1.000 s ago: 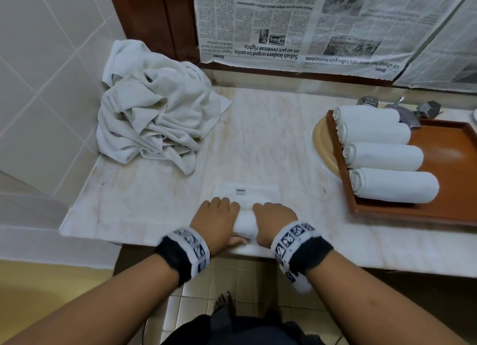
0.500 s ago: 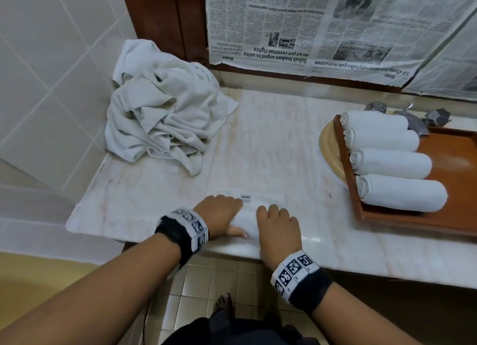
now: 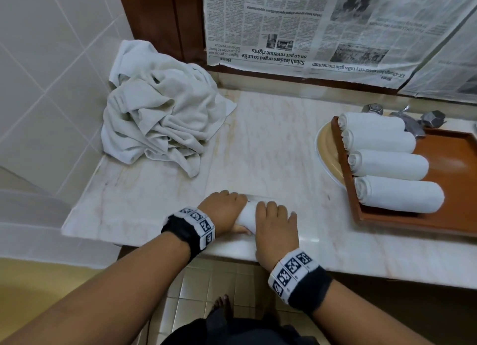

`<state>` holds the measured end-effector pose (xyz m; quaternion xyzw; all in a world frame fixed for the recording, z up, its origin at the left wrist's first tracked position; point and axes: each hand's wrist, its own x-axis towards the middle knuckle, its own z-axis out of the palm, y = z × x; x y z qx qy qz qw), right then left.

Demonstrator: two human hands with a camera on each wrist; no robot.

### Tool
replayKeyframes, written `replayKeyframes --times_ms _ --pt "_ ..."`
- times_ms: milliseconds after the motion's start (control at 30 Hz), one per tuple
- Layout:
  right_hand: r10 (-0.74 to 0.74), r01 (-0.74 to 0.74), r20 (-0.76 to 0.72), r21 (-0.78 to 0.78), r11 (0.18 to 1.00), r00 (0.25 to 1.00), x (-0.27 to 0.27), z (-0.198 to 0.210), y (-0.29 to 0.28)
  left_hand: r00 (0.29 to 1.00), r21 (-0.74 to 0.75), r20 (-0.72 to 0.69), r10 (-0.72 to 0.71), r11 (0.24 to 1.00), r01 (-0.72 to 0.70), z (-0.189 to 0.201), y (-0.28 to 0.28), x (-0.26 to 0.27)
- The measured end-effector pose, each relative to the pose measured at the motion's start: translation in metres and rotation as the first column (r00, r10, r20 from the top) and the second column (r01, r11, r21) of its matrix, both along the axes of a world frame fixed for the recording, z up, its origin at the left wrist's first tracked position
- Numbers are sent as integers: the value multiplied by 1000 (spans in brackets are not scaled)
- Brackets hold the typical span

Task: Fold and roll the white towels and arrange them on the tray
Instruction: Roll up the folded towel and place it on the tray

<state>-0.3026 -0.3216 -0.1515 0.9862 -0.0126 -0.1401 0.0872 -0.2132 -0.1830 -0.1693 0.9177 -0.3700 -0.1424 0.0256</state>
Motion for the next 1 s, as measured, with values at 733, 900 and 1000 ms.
replayKeyframes --times_ms 733,900,1000 --pt "19 88 -270 382 920 963 67 3 -46 991 37 -90 100 995 -97 3 -14 13" --pt "65 80 -369 362 929 927 69 6 -62 979 162 -181 94 985 -64 6 -28 18" --pt "113 53 -407 374 926 906 70 12 -75 974 229 -222 38 973 14 19 -44 24"
